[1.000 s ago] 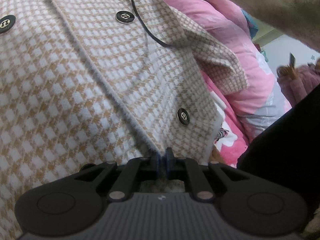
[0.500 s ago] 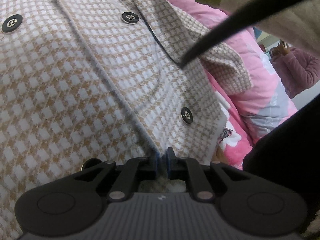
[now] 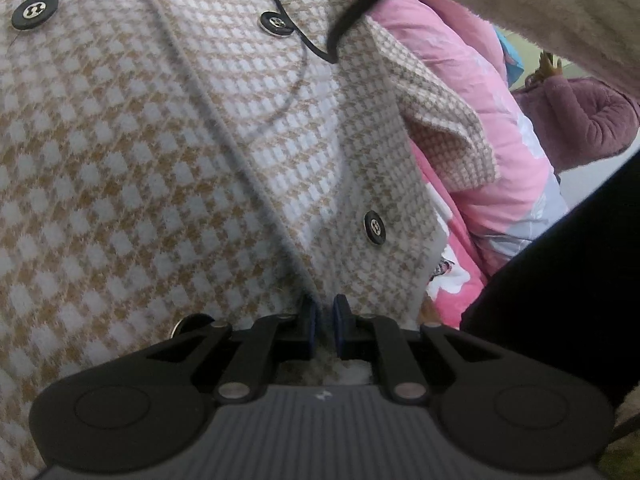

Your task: Fold clothes

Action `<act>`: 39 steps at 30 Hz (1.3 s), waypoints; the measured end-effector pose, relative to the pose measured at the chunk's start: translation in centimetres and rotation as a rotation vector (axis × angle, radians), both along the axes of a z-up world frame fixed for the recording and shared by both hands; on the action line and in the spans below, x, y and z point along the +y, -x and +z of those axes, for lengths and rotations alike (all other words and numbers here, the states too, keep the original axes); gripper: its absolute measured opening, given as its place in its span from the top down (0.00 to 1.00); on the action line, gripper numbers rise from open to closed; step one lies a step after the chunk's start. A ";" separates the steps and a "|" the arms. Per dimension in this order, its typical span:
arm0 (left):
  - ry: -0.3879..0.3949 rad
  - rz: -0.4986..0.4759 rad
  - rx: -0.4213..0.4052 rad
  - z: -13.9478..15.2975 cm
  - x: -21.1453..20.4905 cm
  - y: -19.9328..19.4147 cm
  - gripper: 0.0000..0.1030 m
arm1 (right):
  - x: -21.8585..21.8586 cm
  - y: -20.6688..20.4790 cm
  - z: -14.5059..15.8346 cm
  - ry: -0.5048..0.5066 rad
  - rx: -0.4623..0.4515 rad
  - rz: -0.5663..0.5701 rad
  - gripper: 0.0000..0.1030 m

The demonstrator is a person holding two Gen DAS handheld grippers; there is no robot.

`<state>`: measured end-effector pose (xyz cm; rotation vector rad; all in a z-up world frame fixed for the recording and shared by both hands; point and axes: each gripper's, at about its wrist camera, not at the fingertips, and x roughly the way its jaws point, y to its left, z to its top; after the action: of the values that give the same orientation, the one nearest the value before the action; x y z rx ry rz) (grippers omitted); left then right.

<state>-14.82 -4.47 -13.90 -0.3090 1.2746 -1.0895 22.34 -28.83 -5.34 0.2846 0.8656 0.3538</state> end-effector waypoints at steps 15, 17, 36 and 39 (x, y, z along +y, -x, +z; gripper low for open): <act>-0.023 0.015 0.024 -0.1 -0.5 0.4 0.92 | -2.7 -0.3 -0.1 0.112 -0.079 -0.182 0.64; -0.025 0.016 0.018 0.0 -0.5 0.5 0.92 | -4.4 0.9 2.3 0.085 -0.119 -0.232 0.63; -0.116 0.174 -0.237 6.8 2.8 1.0 0.80 | -6.6 37.9 18.1 0.281 -0.146 -0.118 0.66; -0.140 0.156 -0.282 8.2 2.1 0.6 0.76 | -4.5 43.0 13.2 0.253 -0.040 -0.070 0.68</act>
<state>-15.40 -2.34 -5.74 -0.1405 1.0498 -0.8721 -20.64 -33.37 7.88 0.0729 0.8486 0.1820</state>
